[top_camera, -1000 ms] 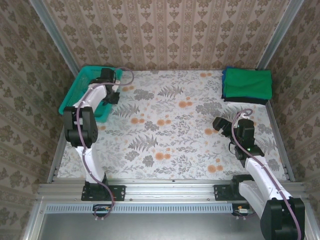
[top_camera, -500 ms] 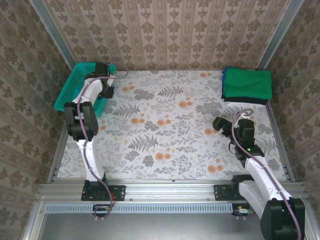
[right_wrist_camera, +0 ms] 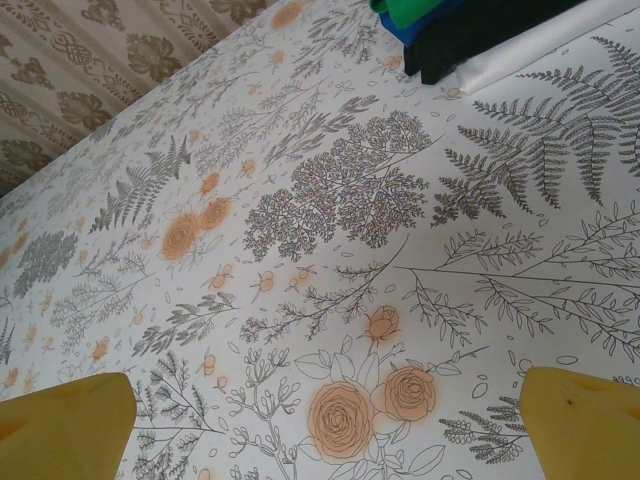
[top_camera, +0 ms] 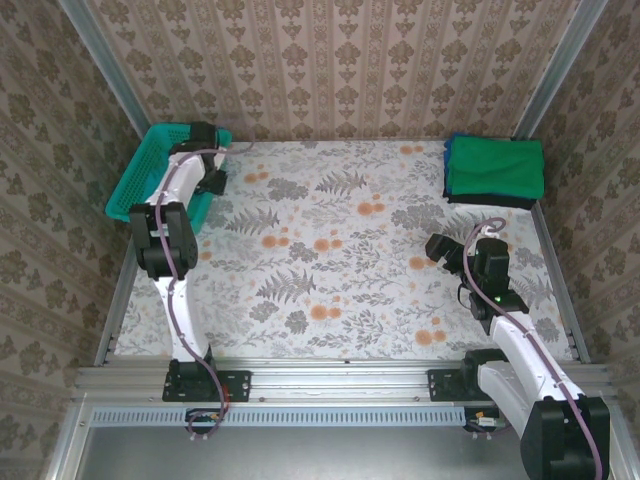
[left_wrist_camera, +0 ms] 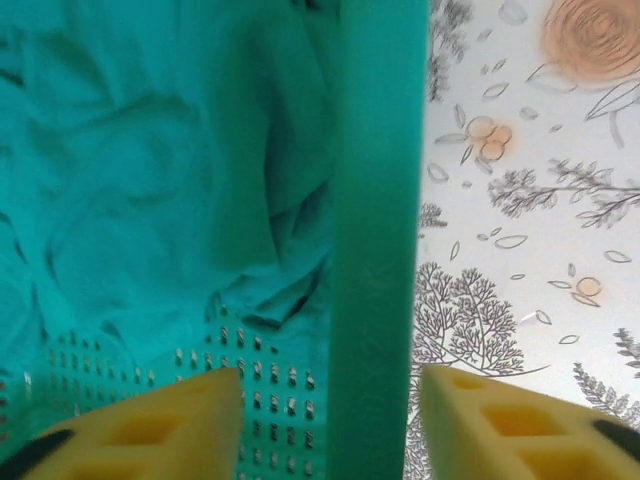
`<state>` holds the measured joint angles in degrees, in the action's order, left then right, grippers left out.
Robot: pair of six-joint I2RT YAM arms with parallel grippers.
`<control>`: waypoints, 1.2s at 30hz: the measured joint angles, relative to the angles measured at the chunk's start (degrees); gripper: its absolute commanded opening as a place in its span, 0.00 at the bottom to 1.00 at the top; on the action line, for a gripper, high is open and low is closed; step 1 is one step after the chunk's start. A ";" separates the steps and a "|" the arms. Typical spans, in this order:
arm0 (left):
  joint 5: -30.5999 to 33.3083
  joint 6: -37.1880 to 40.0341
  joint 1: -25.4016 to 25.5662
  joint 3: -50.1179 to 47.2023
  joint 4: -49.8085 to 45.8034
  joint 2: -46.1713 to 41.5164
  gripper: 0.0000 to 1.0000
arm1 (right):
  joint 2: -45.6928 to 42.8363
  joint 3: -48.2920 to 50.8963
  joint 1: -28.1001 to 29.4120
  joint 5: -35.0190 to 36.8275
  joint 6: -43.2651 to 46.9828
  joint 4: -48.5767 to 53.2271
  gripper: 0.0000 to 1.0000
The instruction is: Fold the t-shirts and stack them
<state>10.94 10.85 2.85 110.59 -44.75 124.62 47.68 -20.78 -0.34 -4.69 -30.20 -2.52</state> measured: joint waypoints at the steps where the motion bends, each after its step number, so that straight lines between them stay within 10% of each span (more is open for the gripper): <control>1: -0.57 -0.37 0.07 0.61 -0.04 -0.09 0.76 | 0.00 0.00 0.00 -0.02 0.00 0.00 1.00; 4: -2.80 -1.77 0.13 1.33 -0.94 -1.46 1.00 | 0.00 0.00 0.00 -0.02 0.00 0.00 1.00; 16: -5.88 -10.03 -3.72 -3.32 3.56 -20.02 0.96 | 0.00 0.00 0.00 -0.02 0.00 0.00 1.00; 23: -12.76 -15.78 -11.45 -0.74 3.26 -8.74 0.80 | -0.13 0.02 0.00 -0.02 -0.02 -0.02 1.00; 36: -16.17 -21.27 -11.52 14.29 -0.66 11.82 0.85 | -0.48 0.63 0.00 -0.02 -0.02 0.02 1.00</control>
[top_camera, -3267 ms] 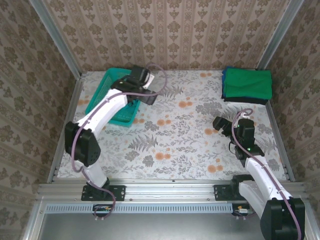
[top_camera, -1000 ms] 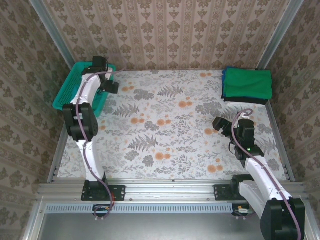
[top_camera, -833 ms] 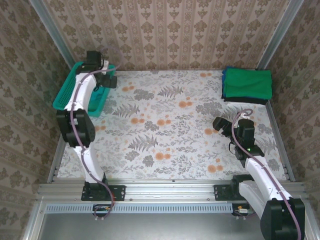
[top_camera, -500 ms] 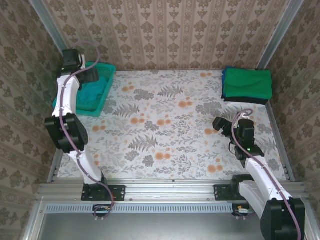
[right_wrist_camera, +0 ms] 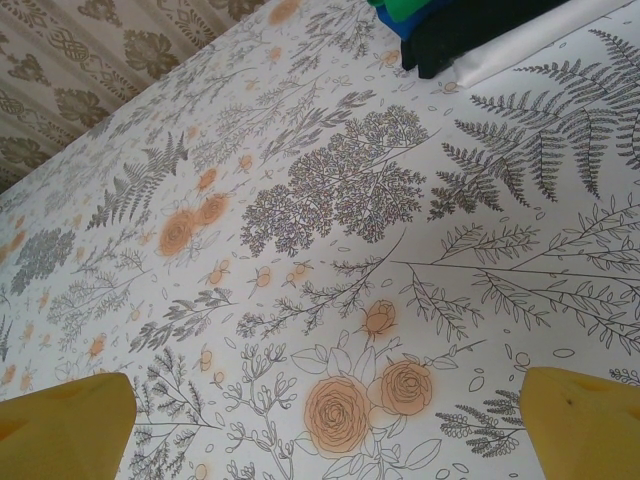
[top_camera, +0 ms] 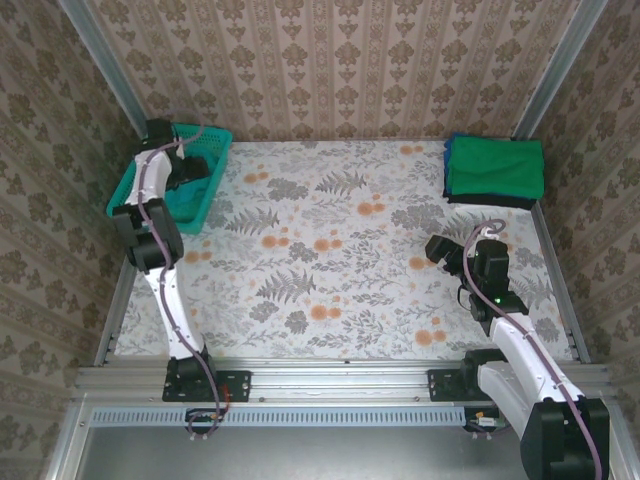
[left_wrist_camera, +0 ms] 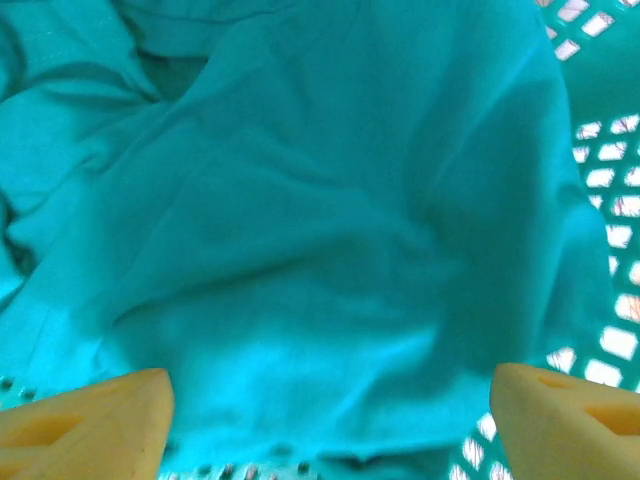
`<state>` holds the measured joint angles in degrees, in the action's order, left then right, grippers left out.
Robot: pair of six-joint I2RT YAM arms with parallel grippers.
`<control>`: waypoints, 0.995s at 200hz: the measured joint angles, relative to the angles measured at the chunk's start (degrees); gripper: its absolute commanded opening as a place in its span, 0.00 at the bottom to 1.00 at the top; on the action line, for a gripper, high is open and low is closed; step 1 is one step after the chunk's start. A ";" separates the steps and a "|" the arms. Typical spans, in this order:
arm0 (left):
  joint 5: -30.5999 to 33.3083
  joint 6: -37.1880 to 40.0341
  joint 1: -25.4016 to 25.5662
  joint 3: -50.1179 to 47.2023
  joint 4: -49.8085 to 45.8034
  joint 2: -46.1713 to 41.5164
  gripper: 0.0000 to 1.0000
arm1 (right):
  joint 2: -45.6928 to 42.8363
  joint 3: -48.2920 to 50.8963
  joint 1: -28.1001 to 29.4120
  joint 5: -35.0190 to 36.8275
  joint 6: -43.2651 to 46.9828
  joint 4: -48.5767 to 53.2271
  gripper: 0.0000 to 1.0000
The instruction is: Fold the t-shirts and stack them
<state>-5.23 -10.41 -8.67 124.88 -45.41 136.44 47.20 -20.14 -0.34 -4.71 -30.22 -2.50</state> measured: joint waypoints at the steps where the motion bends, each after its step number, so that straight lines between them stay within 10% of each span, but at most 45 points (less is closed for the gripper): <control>1: 0.00 -0.02 0.00 0.17 -0.04 0.17 0.85 | 0.00 0.00 0.00 0.00 0.00 0.00 1.00; 28: -0.20 -1.27 0.04 2.45 -0.17 4.24 0.74 | 0.02 0.00 0.00 0.00 0.00 0.00 1.00; 75: -0.11 -2.03 -0.11 3.28 -0.96 4.72 0.18 | 0.07 0.00 0.00 0.00 0.02 -0.02 1.00; 133: 0.15 -1.16 0.33 4.74 -5.31 -6.91 0.09 | 1.01 -3.87 1.22 -5.03 -0.02 1.97 1.00; 199: 2.14 1.49 9.20 -4.50 8.31 -45.70 0.00 | 0.94 -16.85 15.39 -6.29 1.53 5.90 1.00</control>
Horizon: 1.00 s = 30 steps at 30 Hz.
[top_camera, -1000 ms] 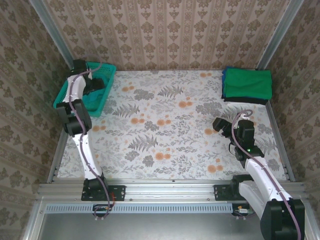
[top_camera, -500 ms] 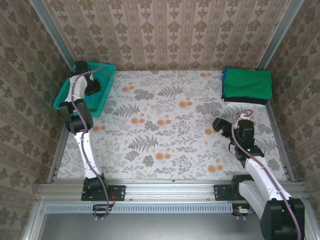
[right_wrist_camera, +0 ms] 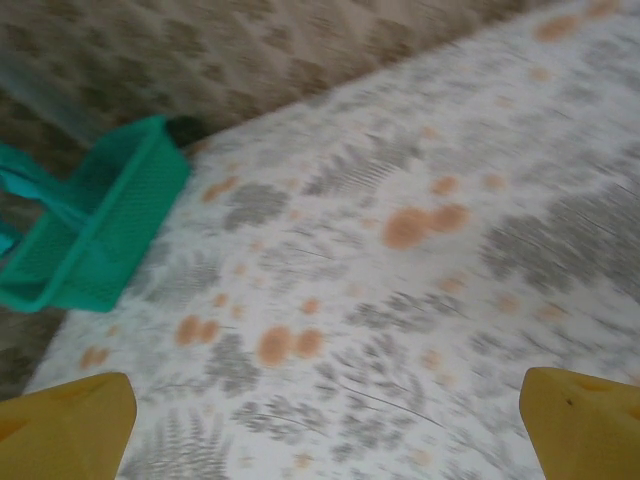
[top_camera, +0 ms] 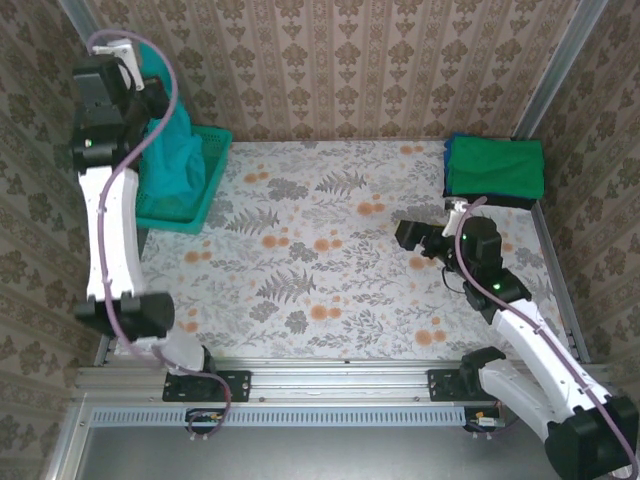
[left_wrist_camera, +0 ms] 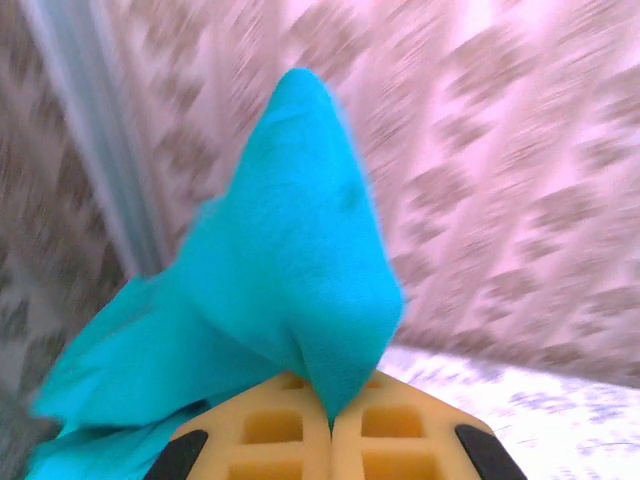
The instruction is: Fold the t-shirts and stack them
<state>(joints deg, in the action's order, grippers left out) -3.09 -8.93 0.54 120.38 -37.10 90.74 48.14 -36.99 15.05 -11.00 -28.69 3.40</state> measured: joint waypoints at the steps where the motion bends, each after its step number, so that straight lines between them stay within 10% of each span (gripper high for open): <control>1: -0.02 0.52 2.89 -0.33 1.07 -2.29 0.00 | -0.02 -1.44 1.11 -0.15 0.22 -0.04 1.00; 8: -0.52 5.73 26.93 -0.20 6.54 -6.47 0.00 | -0.52 -5.57 5.44 -0.28 1.68 0.17 1.00; 12: -2.34 6.12 32.30 1.27 6.80 -3.34 0.00 | -1.44 -5.57 5.86 -0.20 1.99 1.22 1.00; 19: -2.75 3.63 30.75 -8.35 13.40 -2.97 0.00 | -3.72 -3.04 5.90 3.06 3.19 1.75 1.00; 24: -6.21 -2.08 20.63 -29.77 21.55 -3.17 0.46 | -2.03 0.76 5.90 7.02 3.48 2.64 1.00; 30: -7.06 -3.80 12.44 -36.87 20.09 13.03 0.50 | 4.11 3.08 5.90 9.92 3.48 3.06 1.00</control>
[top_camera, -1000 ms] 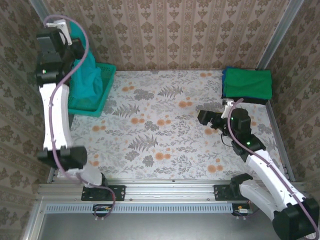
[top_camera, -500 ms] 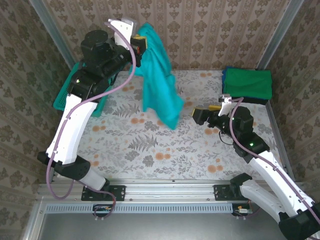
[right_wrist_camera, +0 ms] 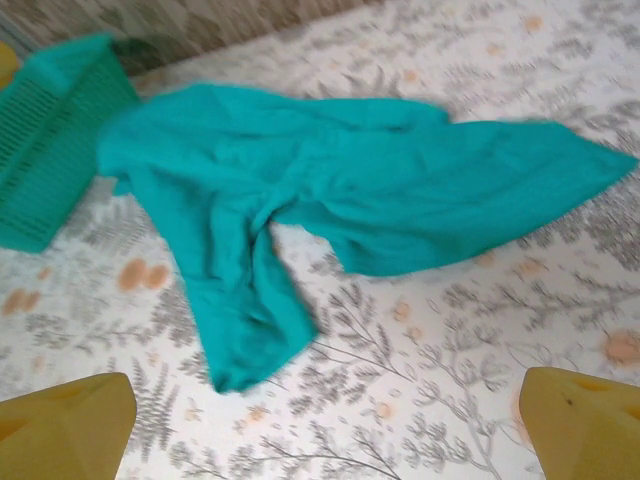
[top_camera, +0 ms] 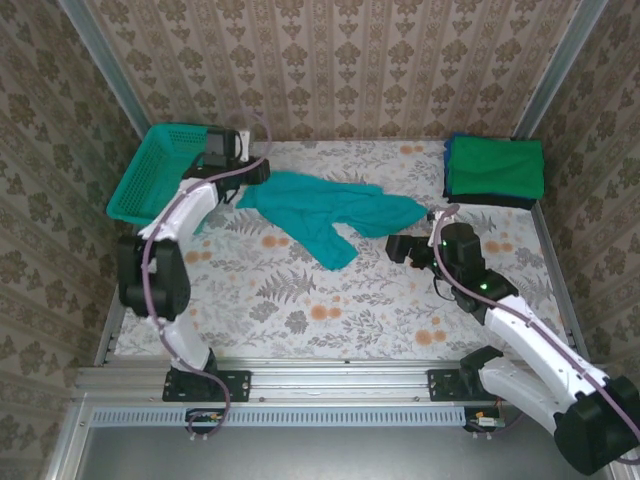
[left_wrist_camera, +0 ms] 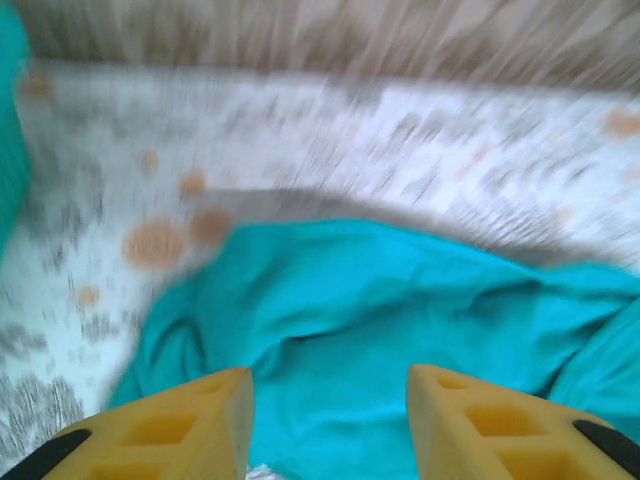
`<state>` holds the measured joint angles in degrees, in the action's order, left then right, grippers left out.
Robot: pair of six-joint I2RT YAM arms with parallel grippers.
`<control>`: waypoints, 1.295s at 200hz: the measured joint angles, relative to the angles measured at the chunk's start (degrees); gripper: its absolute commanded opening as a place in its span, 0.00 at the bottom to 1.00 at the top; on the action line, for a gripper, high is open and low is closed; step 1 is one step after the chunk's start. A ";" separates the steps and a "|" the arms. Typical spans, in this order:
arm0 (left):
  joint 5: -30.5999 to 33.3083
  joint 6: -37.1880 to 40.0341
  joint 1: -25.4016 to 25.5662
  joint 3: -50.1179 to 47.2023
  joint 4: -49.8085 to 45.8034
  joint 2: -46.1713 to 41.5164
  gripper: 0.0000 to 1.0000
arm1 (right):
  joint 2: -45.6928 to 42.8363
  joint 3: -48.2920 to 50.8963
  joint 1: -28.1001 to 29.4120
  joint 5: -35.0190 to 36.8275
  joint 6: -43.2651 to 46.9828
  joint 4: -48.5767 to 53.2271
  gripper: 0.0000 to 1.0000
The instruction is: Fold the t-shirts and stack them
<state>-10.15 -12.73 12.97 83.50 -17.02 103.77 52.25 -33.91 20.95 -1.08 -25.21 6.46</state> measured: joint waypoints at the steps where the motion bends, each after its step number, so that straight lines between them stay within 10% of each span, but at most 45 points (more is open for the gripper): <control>1: 0.02 0.02 -0.04 0.00 -0.22 0.61 0.51 | 0.13 0.00 0.00 0.15 0.00 0.00 1.00; 56: 4.66 2.12 8.96 -9.60 -1.75 -3.61 0.88 | 11.02 -1.22 -5.86 5.62 -1.18 1.62 0.90; 113: 4.39 3.28 29.29 -23.28 6.47 -11.43 0.90 | 33.44 -16.00 -13.66 5.62 -2.47 2.95 0.80; 148: 5.44 3.08 32.50 -25.42 7.74 -5.77 0.78 | 45.68 -26.58 -13.94 5.18 -2.93 3.72 0.77; 203: 5.66 2.01 30.36 -26.14 10.93 -0.72 0.14 | 57.57 -37.99 -14.86 5.40 -3.61 6.80 0.65; 259: 5.53 2.21 25.24 -31.26 11.74 -10.16 0.00 | 63.04 -41.33 -16.04 4.85 -4.76 8.74 0.59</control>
<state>-4.62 -10.52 38.22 52.25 -5.28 93.60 115.28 -75.24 4.91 3.77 -29.98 15.20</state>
